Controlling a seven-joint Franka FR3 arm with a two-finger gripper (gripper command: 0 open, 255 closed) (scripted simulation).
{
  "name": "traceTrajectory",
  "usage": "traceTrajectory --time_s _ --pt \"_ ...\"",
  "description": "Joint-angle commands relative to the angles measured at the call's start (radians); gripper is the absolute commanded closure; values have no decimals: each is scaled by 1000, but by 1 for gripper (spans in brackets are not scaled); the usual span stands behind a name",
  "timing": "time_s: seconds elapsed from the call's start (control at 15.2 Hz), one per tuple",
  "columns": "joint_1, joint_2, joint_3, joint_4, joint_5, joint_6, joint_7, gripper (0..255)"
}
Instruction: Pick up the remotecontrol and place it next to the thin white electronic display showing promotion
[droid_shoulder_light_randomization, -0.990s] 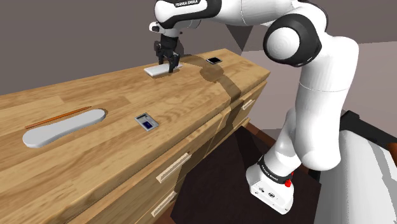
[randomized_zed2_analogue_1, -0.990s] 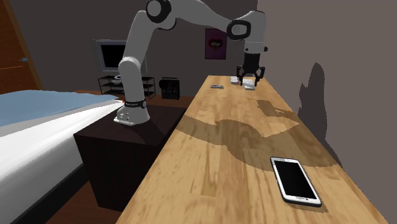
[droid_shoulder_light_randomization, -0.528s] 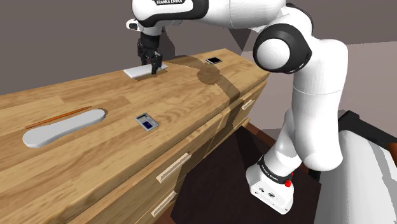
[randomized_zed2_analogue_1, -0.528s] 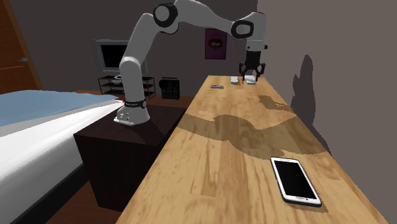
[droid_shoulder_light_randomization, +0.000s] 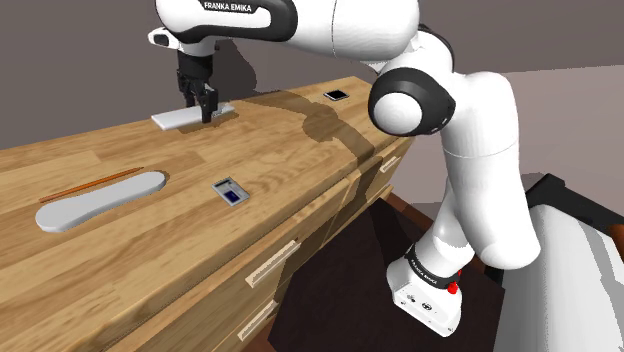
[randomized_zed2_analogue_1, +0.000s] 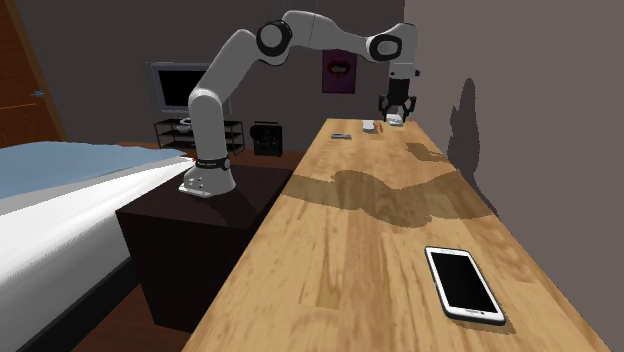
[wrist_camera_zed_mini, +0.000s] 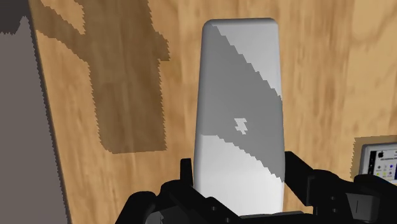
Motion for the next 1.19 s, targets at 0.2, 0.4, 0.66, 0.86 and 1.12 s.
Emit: traceTrajectory --time_s 0.2,0.4,0.66,0.86,1.12 --pt "3 112 24 169 15 -52 64 255" --pt "9 112 25 128 17 -12 59 255" --pt "16 118 27 82 21 38 53 255" --pt "20 125 29 54 24 73 49 255" --pt "21 132 31 36 27 97 46 255"
